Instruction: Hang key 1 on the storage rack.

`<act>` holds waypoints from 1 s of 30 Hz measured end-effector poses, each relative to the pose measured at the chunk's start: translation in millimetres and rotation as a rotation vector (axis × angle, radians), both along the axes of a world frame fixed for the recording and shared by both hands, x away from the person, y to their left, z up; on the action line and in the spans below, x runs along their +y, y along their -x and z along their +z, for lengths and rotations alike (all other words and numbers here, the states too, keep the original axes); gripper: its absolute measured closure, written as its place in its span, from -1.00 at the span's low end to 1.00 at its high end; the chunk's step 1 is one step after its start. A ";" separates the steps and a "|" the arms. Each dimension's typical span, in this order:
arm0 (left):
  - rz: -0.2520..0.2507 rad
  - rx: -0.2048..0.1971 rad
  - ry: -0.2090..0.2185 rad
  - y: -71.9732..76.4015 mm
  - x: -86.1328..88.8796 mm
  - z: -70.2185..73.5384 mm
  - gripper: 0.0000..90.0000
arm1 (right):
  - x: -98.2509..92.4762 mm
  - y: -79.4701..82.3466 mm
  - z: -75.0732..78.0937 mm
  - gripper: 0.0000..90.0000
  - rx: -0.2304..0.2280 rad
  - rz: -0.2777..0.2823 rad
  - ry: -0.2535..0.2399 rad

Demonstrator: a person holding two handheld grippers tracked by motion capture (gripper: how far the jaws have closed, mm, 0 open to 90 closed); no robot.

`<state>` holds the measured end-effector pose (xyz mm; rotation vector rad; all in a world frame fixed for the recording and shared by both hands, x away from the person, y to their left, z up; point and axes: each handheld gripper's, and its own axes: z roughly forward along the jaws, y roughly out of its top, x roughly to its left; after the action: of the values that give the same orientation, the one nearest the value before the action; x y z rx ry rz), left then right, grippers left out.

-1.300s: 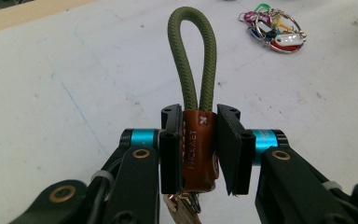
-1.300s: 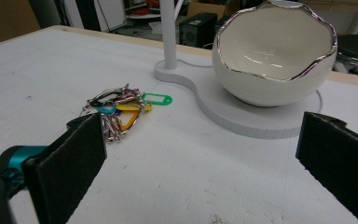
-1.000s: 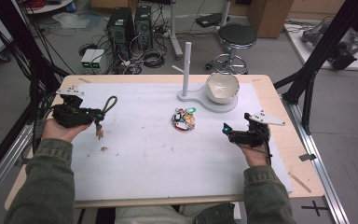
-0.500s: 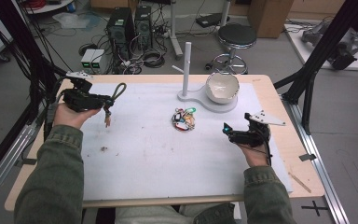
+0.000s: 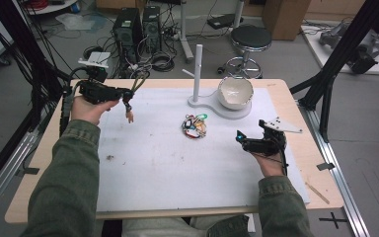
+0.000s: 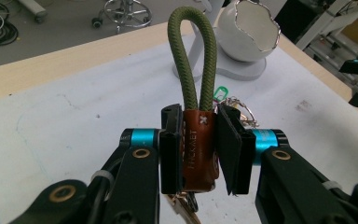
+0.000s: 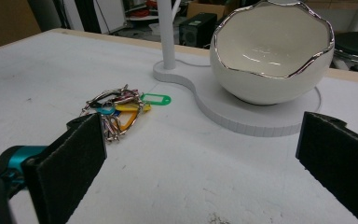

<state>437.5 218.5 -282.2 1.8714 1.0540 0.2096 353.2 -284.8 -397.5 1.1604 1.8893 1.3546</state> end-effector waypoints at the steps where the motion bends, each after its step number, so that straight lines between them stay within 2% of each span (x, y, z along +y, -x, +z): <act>1: 0.002 0.005 -0.004 -2.6 -2.3 0.4 0.58 | -0.3 0.1 0.1 -0.98 -0.002 0.000 0.000; 6: 0.007 0.010 -0.035 -15.9 -15.1 2.9 0.58 | -0.9 0.4 -0.4 -0.98 0.002 0.001 -0.004; 10: 0.016 0.023 -0.025 -28.1 -24.7 2.8 0.58 | -0.5 0.7 -0.7 -0.98 0.003 0.012 -0.010; 13: 0.008 0.029 -0.034 -36.4 -33.1 2.6 0.58 | -1.0 0.5 -0.8 -0.98 0.007 0.010 -0.019; 16: 0.000 0.031 0.013 -42.8 -40.7 1.7 0.58 | -2.1 0.3 -0.5 -0.98 0.003 0.009 -0.027; 19: -0.006 0.042 -0.005 -50.4 -49.9 1.7 0.58 | -2.9 0.1 -0.5 -0.98 0.005 0.010 -0.033; 24: -0.014 0.043 0.021 -61.2 -66.7 4.6 0.58 | -3.5 -0.8 -0.8 -0.98 0.005 0.010 -0.036; 28: -0.024 0.049 0.017 -70.6 -79.1 5.1 0.58 | -2.2 0.2 -0.6 -0.98 0.002 0.013 -0.023; 30: -0.027 0.045 0.034 -74.8 -85.0 4.7 0.58 | -2.1 0.2 -0.7 -0.98 0.000 0.012 -0.019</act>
<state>512.3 133.5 -277.5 1.8656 1.0560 0.1339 353.0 -286.9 -398.2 1.1602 1.8902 1.3825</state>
